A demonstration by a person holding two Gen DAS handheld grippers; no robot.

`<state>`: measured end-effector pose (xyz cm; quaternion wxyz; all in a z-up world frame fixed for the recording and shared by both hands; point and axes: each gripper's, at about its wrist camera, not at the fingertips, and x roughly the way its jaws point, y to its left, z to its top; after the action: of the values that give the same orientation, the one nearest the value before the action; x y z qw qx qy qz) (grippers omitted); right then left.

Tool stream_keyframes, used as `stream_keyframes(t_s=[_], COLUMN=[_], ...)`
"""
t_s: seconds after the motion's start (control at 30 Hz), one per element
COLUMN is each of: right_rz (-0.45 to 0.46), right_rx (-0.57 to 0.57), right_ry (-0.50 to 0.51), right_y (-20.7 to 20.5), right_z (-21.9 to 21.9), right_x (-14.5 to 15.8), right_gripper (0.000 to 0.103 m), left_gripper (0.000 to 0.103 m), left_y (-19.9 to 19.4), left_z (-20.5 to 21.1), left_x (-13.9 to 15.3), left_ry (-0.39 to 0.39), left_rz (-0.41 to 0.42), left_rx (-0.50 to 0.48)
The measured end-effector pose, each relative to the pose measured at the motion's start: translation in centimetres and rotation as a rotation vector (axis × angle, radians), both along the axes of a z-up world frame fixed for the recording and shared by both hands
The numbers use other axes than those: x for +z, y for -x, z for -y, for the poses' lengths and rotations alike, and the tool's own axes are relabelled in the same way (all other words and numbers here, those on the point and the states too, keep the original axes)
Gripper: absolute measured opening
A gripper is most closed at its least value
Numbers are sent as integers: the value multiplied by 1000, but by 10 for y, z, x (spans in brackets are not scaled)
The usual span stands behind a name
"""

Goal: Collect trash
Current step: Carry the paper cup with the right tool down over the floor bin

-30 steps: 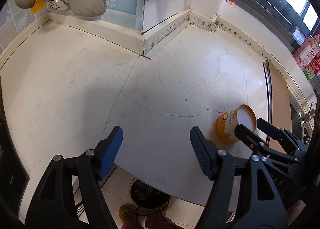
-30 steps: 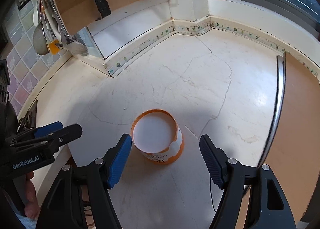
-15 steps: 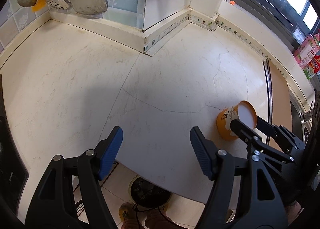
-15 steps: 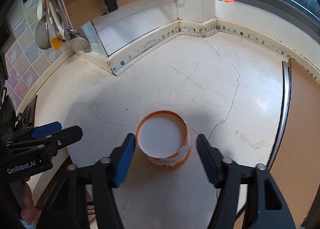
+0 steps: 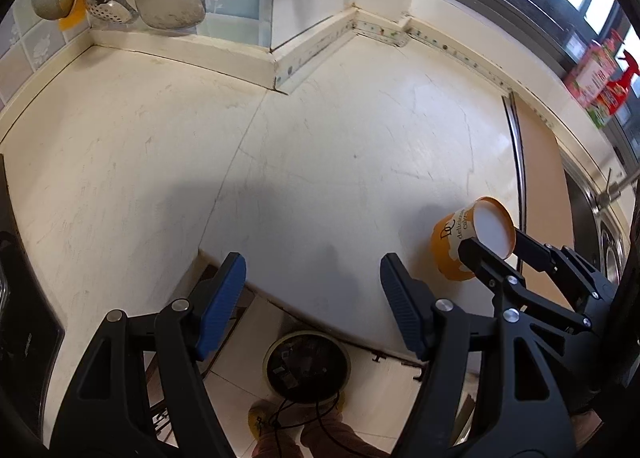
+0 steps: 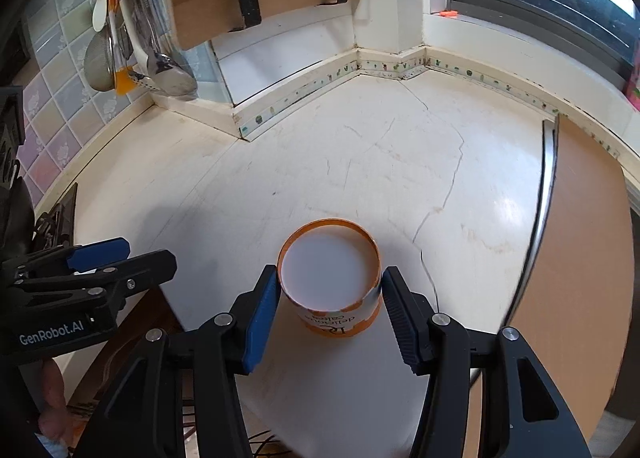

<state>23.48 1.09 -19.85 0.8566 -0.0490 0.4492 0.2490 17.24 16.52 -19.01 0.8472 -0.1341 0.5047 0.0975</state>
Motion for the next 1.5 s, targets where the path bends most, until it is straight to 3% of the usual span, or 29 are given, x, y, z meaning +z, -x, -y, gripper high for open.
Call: stream_keyframes(t_s=[0.5, 0.77, 1.0, 1.2, 1.5], right_rz=[-16, -59, -190, -310, -428], right_rx=[-12, 19, -12, -33, -63], right_ry=[-3, 46, 71, 43, 47], right_y=[132, 206, 247, 271, 282], right_z=[15, 11, 16, 25, 23], right_x=[7, -16, -87, -170, -279], right_gripper=[53, 53, 53, 53, 53], left_gripper=[67, 67, 67, 67, 67], left_y=[95, 144, 172, 181, 180], left_z=[18, 15, 16, 16, 18], left_x=[-8, -34, -98, -166, -238], left_ry=[-1, -30, -20, 13, 18], left_rz=[-39, -99, -199, -285, -329], left_rx=[-125, -179, -212, -212, -203])
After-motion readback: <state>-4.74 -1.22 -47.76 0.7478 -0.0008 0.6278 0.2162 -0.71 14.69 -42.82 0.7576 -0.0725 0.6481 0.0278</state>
